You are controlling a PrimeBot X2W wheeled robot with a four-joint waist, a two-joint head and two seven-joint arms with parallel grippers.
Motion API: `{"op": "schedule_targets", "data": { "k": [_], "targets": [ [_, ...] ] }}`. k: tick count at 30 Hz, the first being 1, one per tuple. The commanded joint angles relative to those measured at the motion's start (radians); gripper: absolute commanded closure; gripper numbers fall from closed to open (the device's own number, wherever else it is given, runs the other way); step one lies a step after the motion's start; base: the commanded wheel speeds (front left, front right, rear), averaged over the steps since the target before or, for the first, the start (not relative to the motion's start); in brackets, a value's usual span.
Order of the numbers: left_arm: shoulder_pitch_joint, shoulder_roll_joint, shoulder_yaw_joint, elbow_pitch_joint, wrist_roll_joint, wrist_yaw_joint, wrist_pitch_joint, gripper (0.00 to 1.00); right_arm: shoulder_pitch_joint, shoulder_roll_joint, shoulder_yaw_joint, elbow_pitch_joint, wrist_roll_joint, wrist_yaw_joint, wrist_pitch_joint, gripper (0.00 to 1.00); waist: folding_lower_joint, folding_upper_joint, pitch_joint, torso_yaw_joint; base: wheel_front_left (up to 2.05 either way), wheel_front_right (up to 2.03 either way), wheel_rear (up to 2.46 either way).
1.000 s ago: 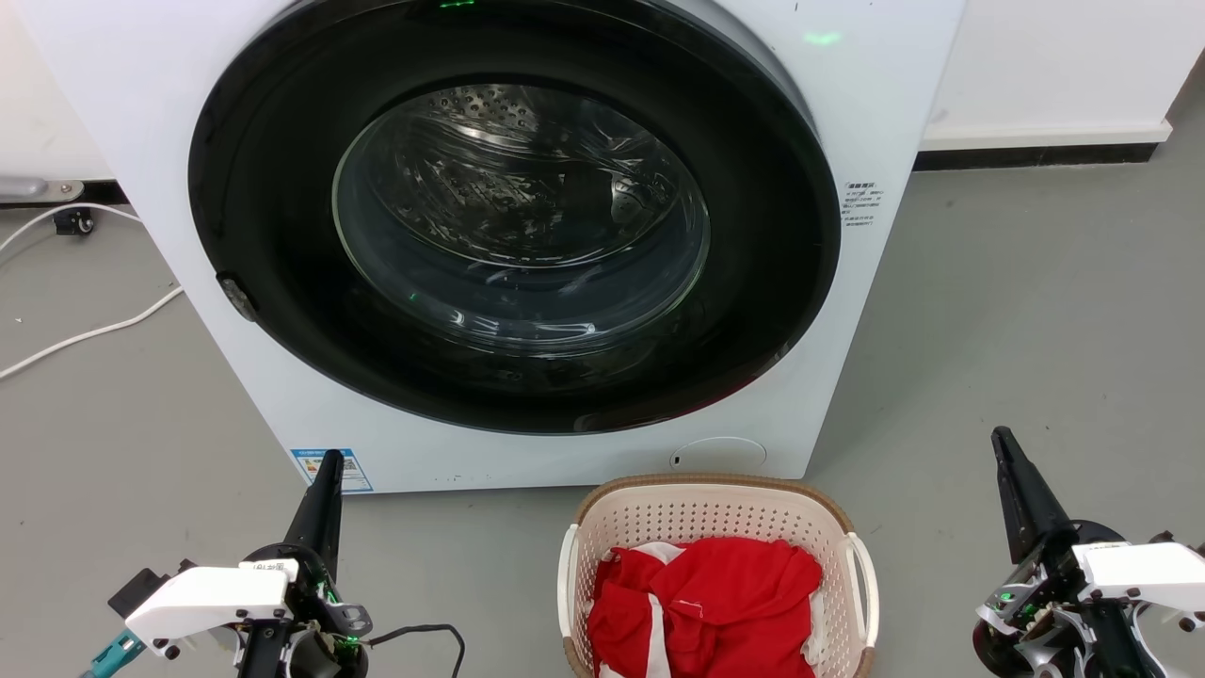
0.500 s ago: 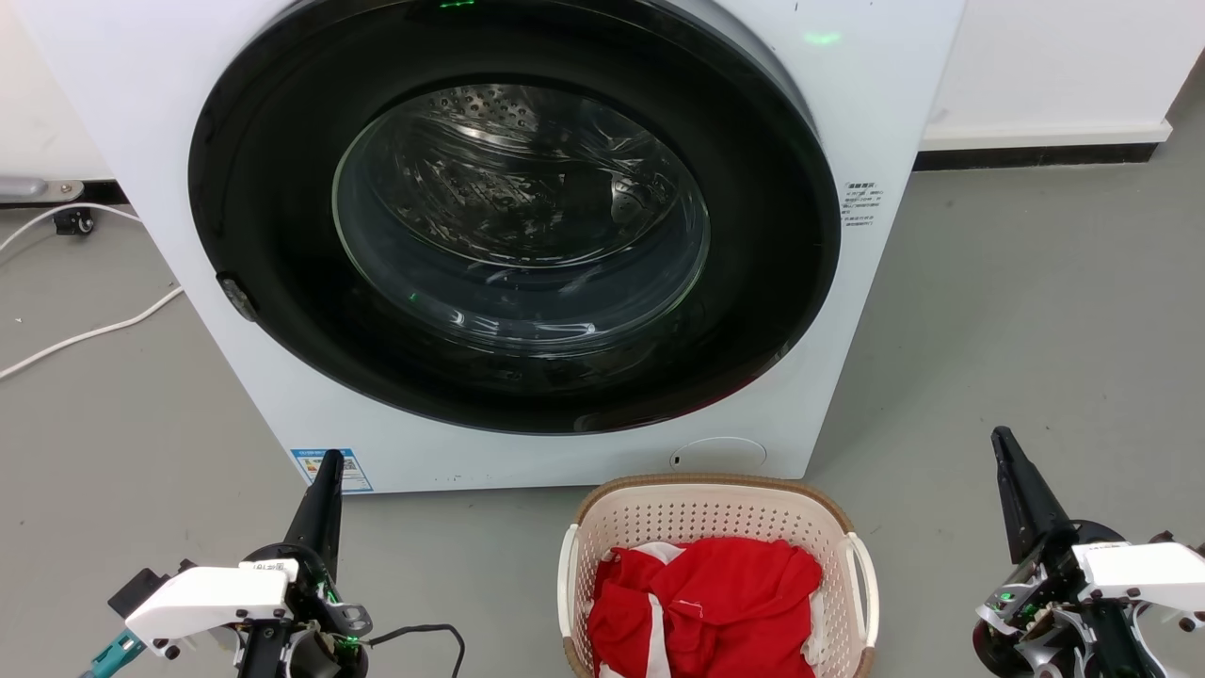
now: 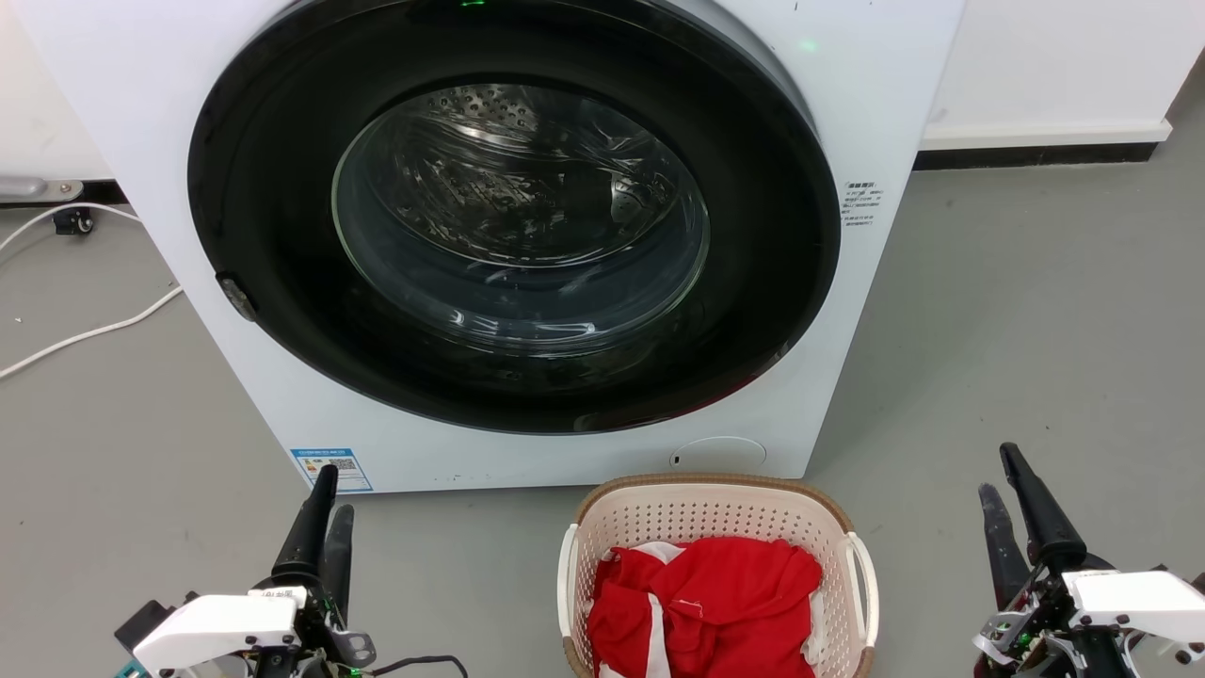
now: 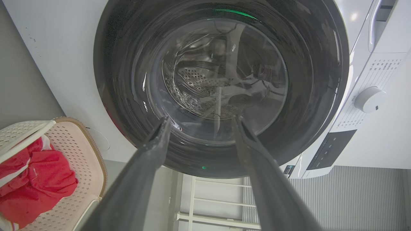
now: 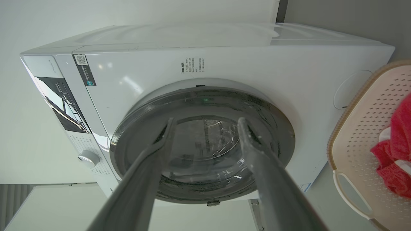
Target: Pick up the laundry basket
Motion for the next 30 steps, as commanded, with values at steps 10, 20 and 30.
{"op": "schedule_targets", "data": {
  "k": [10, 20, 30],
  "targets": [
    [-0.017, 0.004, 0.000, -0.079, 0.204, 0.018, -0.053, 0.00, -0.007, -0.003, 0.002, -0.091, -0.237, 0.000, -0.054, 0.00, -0.0001, 0.0000, 0.004, 0.000, 0.00, 0.00, 0.00],
    [-0.008, 0.004, -0.039, -0.121, 0.428, 0.064, -0.096, 0.00, 0.009, -0.004, 0.039, -0.153, -0.505, 0.000, -0.097, 0.00, -0.0001, 0.0000, 0.006, 0.002, 0.00, 0.00, 0.00],
    [0.005, 0.005, -0.076, -0.134, 0.629, 0.095, -0.138, 0.00, 0.034, -0.005, 0.062, -0.184, -0.757, 0.000, -0.140, 0.00, -0.0001, 0.0000, 0.007, 0.004, 0.00, 0.00, 0.00]
  ]
}}
